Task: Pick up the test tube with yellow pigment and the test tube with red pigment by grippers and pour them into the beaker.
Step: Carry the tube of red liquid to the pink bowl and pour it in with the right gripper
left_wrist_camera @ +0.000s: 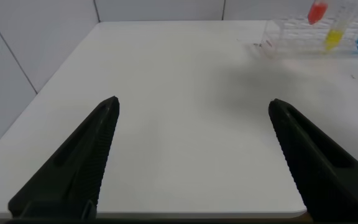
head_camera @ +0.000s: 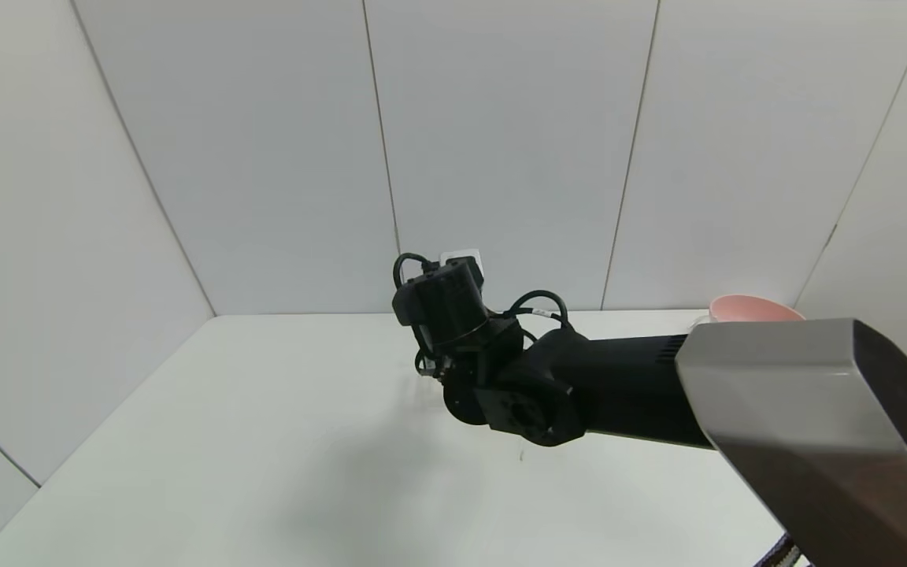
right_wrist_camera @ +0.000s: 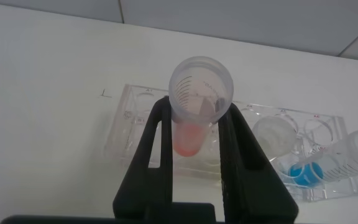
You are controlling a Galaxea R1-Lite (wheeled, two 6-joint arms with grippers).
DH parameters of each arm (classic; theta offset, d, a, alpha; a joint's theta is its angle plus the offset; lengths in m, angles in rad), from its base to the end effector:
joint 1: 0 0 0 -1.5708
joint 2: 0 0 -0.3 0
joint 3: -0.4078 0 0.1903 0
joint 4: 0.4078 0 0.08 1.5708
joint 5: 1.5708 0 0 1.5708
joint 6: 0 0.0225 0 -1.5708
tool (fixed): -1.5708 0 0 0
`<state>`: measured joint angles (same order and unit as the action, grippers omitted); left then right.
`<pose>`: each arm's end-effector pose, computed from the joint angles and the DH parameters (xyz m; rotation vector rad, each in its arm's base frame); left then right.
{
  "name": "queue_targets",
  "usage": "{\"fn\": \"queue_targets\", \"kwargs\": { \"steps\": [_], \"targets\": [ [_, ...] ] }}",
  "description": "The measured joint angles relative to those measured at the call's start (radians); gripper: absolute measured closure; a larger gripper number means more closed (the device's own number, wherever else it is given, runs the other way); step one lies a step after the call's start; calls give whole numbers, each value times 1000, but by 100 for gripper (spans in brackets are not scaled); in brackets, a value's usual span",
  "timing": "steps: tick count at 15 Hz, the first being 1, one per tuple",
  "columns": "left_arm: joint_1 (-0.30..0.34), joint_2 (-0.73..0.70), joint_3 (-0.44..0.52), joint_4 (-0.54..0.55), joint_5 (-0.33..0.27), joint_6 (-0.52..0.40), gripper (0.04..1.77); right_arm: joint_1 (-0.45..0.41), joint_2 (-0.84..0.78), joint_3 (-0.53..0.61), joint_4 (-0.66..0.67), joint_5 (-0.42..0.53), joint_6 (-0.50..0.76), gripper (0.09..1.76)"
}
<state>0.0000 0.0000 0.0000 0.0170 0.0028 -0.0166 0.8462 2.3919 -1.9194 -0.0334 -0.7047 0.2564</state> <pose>-0.0228 0.0001 0.0737 -0.0166 0.0170 0.0029 0.3406 0.3628 0.1508 -0.0538 0.3278 0.0976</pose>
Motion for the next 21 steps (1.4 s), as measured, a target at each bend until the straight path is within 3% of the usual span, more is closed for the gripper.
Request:
{"fn": "queue_targets", "kwargs": {
  "steps": [8, 11, 16, 21],
  "targets": [
    [0, 0, 0, 0, 0, 0, 9, 0, -53, 3, 13, 3, -5, 135],
    [0, 0, 0, 0, 0, 0, 9, 1, -80, 51, 12, 31, -1, 135],
    [0, 0, 0, 0, 0, 0, 9, 9, -269, 352, 1, 270, -11, 135],
    [0, 0, 0, 0, 0, 0, 9, -34, -548, 676, 7, 500, -124, 135]
  ]
}}
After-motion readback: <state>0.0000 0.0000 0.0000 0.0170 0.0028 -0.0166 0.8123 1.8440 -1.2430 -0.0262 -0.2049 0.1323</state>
